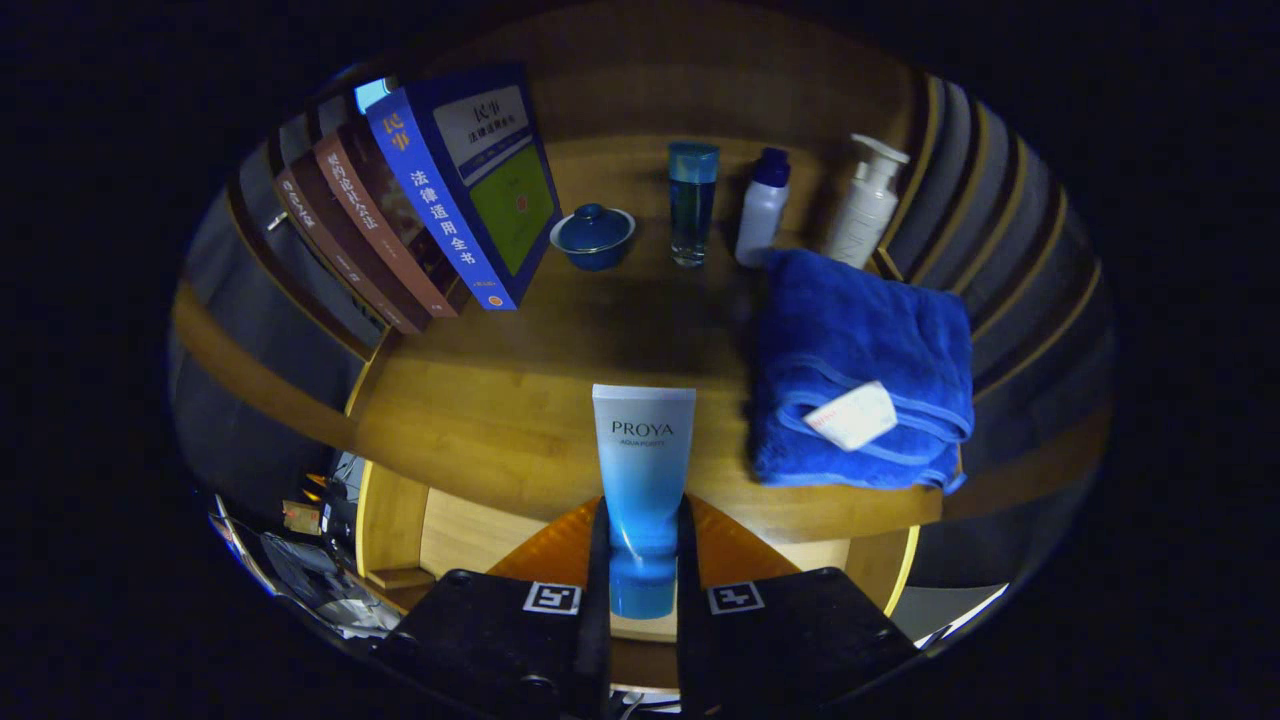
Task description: Pull open the drawer, take out the items inside it, and place them on the countertop above the cabinet.
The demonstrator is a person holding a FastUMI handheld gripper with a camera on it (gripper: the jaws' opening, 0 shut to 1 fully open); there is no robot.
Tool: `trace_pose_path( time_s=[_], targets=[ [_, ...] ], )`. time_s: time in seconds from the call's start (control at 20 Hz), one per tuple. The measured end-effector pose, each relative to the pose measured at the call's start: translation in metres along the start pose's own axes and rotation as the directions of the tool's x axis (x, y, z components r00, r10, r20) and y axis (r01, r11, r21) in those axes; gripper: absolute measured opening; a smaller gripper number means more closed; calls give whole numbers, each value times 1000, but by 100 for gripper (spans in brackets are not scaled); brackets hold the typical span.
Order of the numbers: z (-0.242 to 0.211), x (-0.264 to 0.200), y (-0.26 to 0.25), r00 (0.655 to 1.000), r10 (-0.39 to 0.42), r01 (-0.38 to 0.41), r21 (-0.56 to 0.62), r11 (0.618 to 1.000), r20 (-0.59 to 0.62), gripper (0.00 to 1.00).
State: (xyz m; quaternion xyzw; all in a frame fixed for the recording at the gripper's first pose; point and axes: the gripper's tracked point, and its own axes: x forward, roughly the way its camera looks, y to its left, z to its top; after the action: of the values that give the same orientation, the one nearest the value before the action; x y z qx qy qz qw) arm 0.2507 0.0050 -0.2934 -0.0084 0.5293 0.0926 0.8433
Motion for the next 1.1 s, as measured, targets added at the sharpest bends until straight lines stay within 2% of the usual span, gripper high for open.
trace_pose_path(
  time_s=[0.3, 0.5, 0.65, 0.8, 1.1],
  targets=[
    [6, 22, -5, 997, -59, 59, 7, 998, -45, 31],
    [4, 25, -1, 997, -46, 46, 10, 999, -58, 58],
    [7, 25, -7, 997, -67, 67, -7, 998, -31, 79],
    [4, 10, -2, 998, -56, 56, -19, 998, 9, 99],
    [-7, -34, -2, 990, -5, 27, -152, 988, 144, 100]
  ],
)
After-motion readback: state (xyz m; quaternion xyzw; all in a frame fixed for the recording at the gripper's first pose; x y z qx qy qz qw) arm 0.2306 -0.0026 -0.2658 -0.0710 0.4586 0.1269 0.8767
